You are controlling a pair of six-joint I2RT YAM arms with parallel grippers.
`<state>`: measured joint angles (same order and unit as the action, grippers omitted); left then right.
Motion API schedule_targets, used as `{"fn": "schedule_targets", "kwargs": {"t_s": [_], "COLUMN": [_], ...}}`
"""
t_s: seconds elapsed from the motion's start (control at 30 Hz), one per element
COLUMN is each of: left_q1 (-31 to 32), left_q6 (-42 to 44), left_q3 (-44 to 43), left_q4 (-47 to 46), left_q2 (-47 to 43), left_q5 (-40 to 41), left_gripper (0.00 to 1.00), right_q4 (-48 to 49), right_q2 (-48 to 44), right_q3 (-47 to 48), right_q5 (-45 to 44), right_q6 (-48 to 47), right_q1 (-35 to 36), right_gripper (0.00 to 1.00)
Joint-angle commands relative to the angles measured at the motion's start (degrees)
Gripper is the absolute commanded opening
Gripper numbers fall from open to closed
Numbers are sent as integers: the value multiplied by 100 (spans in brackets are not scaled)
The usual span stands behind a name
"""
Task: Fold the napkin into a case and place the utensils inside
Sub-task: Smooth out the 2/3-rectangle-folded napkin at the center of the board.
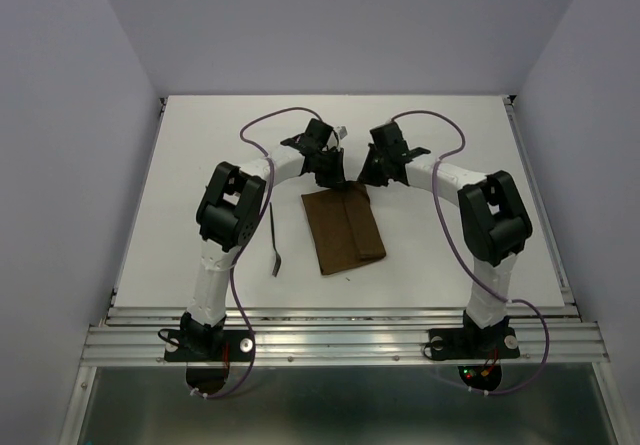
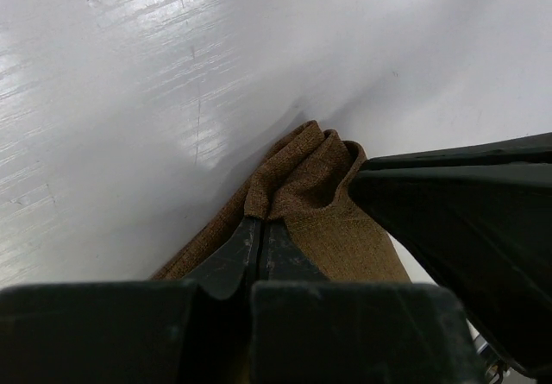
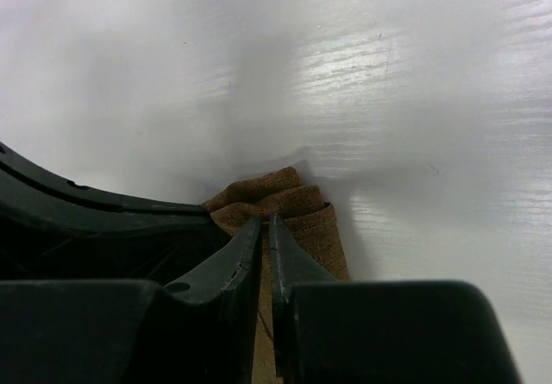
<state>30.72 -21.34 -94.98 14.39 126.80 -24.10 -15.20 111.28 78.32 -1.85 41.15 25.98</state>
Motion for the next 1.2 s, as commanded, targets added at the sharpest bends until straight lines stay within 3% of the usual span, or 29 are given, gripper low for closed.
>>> {"fn": "schedule_targets", "kwargs": {"t_s": [0.0,0.7,0.83,0.97,1.07,1.17], "left_q1": [-5,-13,-31,-57,-75,-84], "left_q6": [122,183,192,192,174,131], "left_q3": [-21,-73,-73,-3,67,155], "left_q4": [-77,46,125,134,125,55], "left_q2": [-33,-68,-138,-270,-358,-419], "left_q5": [-157,-69,45,37,28,19], "left_gripper": [0,2,17,48,64,64], "right_q4": [17,114,114,114,123,123], "right_q2": [113,754,790,860,869,869], "right_q3": [324,500,447,412,412,429], "right_q5": [132,580,501,457,466,457], "right_q6": [25,104,113,139,157,148], "right_q1": [13,180,180,180,180,180], "right_gripper": [13,12,12,12,12,12]}}
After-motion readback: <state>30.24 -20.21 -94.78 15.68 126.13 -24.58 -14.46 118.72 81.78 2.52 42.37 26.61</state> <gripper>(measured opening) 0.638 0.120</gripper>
